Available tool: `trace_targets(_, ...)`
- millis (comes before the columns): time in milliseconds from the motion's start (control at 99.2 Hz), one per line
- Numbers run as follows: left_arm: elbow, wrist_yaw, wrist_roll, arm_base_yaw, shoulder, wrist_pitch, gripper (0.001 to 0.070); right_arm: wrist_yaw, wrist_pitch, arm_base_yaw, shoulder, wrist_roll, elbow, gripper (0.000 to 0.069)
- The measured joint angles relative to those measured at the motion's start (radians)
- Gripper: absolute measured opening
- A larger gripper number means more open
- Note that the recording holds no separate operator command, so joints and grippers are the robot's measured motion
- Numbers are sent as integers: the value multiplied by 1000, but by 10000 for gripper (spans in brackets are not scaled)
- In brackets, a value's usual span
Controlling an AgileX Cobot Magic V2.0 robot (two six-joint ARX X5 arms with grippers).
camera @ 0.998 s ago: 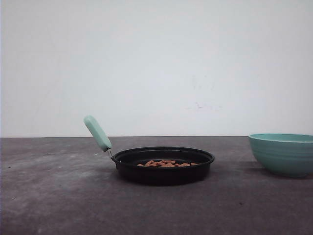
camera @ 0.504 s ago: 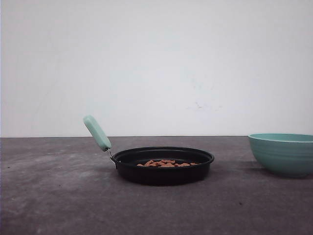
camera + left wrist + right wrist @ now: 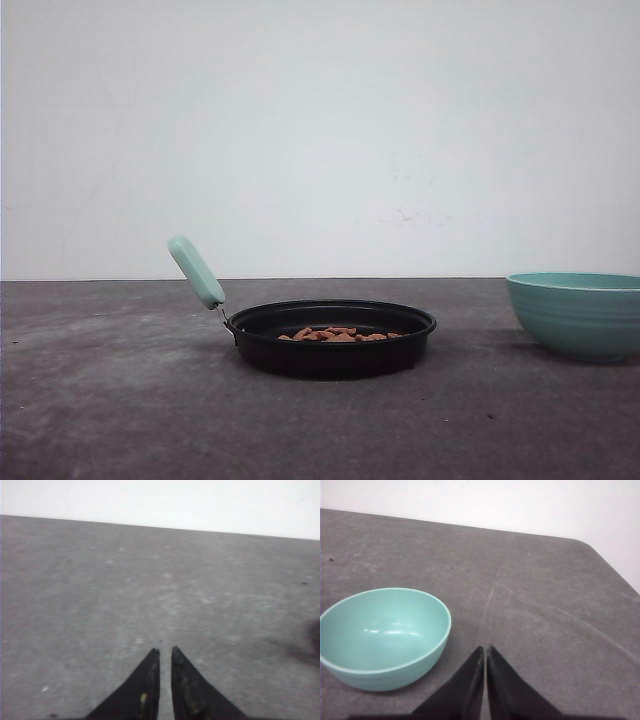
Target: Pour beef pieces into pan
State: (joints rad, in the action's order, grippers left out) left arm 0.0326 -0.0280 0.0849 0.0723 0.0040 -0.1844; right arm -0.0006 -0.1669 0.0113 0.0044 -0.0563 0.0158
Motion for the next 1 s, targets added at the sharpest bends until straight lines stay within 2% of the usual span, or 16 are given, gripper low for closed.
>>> trace_targets(423, 0, -2, -33, 0, 0, 0, 15, 0, 0, 0, 0, 0, 0, 7)
trace_targets(998, 0, -2, -33, 0, 0, 0, 15, 0, 0, 0, 0, 0, 0, 7)
